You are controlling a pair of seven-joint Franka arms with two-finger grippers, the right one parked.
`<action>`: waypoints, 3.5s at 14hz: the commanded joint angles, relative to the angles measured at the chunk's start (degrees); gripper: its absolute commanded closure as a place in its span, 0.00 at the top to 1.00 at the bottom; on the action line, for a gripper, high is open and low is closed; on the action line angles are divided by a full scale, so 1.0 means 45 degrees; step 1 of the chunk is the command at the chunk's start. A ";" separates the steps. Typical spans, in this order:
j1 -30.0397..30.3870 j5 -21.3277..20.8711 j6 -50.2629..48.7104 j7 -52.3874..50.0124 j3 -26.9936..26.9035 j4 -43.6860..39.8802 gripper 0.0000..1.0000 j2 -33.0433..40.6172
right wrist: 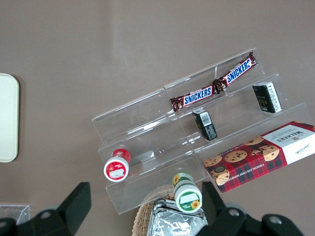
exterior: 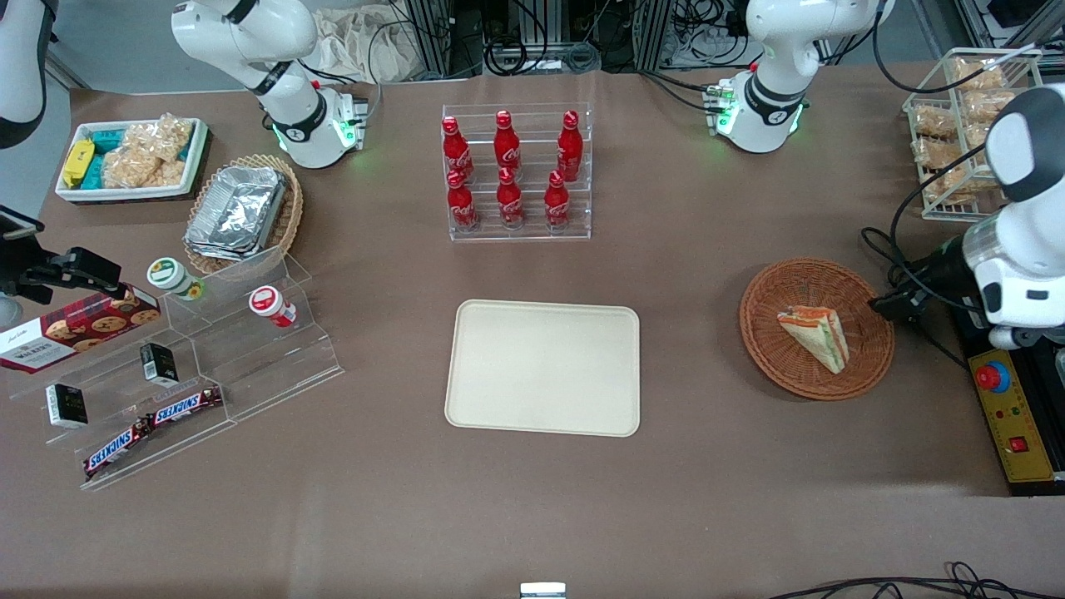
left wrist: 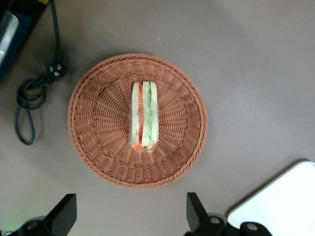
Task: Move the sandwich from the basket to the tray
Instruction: 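Move the left gripper over the sandwich in the wicker basket, then lower the left gripper and close it on the wrapped sandwich, then lift the sandwich out of the basket with the left gripper, then carry the sandwich over the beige tray with the left gripper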
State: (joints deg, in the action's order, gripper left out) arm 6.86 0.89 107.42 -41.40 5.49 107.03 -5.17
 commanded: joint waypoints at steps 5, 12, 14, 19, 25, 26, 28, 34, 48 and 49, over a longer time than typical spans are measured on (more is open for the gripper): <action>0.0116 0.0135 0.5498 -0.1894 -0.0009 0.4278 1.00 -0.0080; 0.0116 0.0155 0.7240 -0.2128 -0.0009 0.4498 1.00 -0.1602; 0.0116 0.0155 0.7555 -0.2148 -0.0009 0.4498 1.00 -0.2031; 0.0116 0.0155 0.7653 -0.2187 -0.0009 0.4440 0.00 -0.2170; 0.0097 0.0135 0.5573 -0.2109 -0.0009 0.2786 0.00 -0.1897; 0.0077 0.0097 0.4500 -0.2109 0.0011 0.2025 0.00 -0.1936; -0.0020 0.0096 0.2215 -0.1876 0.0108 0.0385 0.00 -0.1975; -0.2085 0.0213 -0.0999 0.1076 0.1378 -0.4033 0.00 -0.3066; -0.6857 -0.1172 0.3571 -0.1308 0.1300 -0.5404 0.31 -0.8264; -0.6857 -0.1193 0.3591 -0.1308 0.1300 -0.5424 0.98 -0.8322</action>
State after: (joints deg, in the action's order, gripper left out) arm -23.01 -3.28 124.11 -46.52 12.06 84.95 -41.84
